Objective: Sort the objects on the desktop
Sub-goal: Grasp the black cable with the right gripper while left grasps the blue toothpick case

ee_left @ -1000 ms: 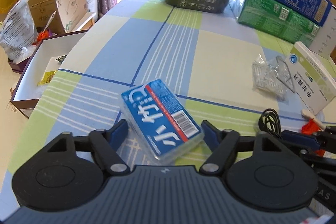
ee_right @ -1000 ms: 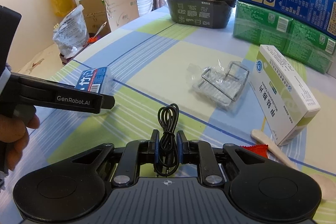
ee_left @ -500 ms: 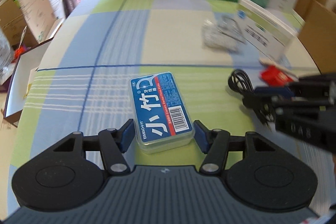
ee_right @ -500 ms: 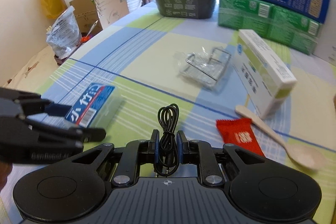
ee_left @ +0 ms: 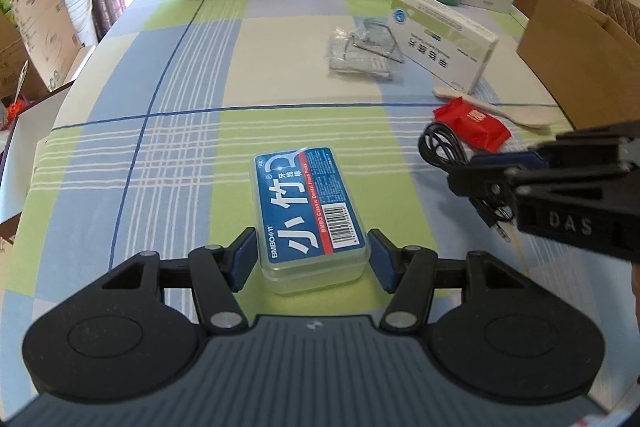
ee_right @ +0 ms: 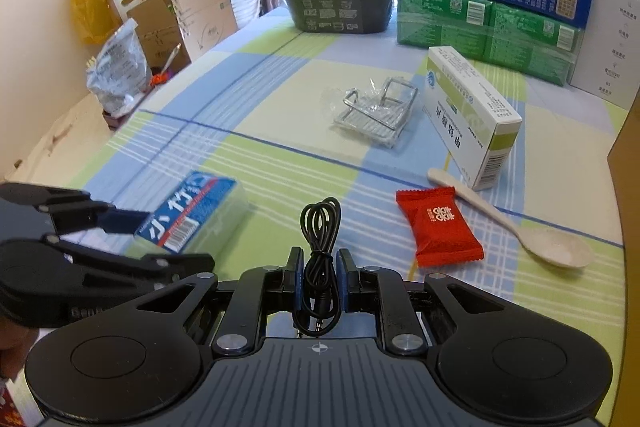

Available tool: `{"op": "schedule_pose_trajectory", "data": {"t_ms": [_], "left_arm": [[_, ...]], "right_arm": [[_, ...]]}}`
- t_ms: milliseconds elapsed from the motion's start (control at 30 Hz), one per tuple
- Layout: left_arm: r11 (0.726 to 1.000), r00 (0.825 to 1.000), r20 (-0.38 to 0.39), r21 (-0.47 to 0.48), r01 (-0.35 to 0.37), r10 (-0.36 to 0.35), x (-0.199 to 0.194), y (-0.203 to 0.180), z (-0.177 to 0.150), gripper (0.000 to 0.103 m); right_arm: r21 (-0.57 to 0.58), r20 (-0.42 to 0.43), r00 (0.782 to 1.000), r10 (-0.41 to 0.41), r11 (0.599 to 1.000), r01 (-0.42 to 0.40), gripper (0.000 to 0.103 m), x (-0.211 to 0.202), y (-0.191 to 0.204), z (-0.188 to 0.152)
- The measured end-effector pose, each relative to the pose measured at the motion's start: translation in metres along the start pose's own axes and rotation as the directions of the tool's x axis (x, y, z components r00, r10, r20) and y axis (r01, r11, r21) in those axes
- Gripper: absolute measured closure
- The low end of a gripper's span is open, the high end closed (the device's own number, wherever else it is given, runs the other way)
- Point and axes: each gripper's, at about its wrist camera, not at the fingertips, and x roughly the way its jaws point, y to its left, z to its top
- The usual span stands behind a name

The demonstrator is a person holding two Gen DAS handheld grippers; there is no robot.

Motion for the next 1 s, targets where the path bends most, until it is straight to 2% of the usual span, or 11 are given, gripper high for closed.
{"op": "schedule_pose_trajectory", "data": {"t_ms": [100,167,333,400,533,733,900,1000], "left_arm": [[1.0,1.0,0.0,-0.023,-0.016,0.016,0.006,0.004,0.001,0.047],[0.999,0.999,0.007,-0.039,-0.031,0.031,0.009,0.006,0.002,0.038],[0.997,0.999,0.028,-0.068,-0.038,0.04,0.015,0.008,0.009,0.036],[0.997,0.999,0.018,-0.062,-0.043,0.044,0.019,0.007,0.01,0.038],[0.998,0.998,0.005,-0.028,-0.06,0.061,0.021,0.003,0.009,0.051],[0.999,0.999,-0.005,-0.012,-0.05,0.05,0.019,0.004,0.008,0.052],[0.999,0.999,-0.003,0.009,-0.044,0.044,0.018,0.0,0.009,0.052],[0.999,0.999,0.002,0.013,-0.04,0.04,0.017,-0.001,0.008,0.052]], "right_arm": [[0.007,-0.03,1.0,-0.003,1.0,0.003,0.089,0.009,-0.003,-0.002],[0.013,-0.045,0.999,-0.004,1.0,0.004,0.089,0.015,-0.005,-0.003],[0.006,-0.049,0.999,-0.001,1.0,0.001,0.089,0.019,-0.005,-0.004],[0.0,-0.055,0.998,-0.003,1.0,0.003,0.089,0.021,-0.006,-0.005],[0.001,-0.051,0.999,-0.003,1.0,0.003,0.089,0.022,-0.009,-0.005],[-0.008,-0.036,0.999,-0.008,1.0,0.007,0.088,0.026,-0.01,-0.003],[-0.11,-0.042,0.998,-0.051,0.993,0.046,0.088,0.028,0.003,-0.005],[-0.119,-0.055,0.997,-0.062,0.991,0.055,0.092,0.028,0.007,-0.006]]}}
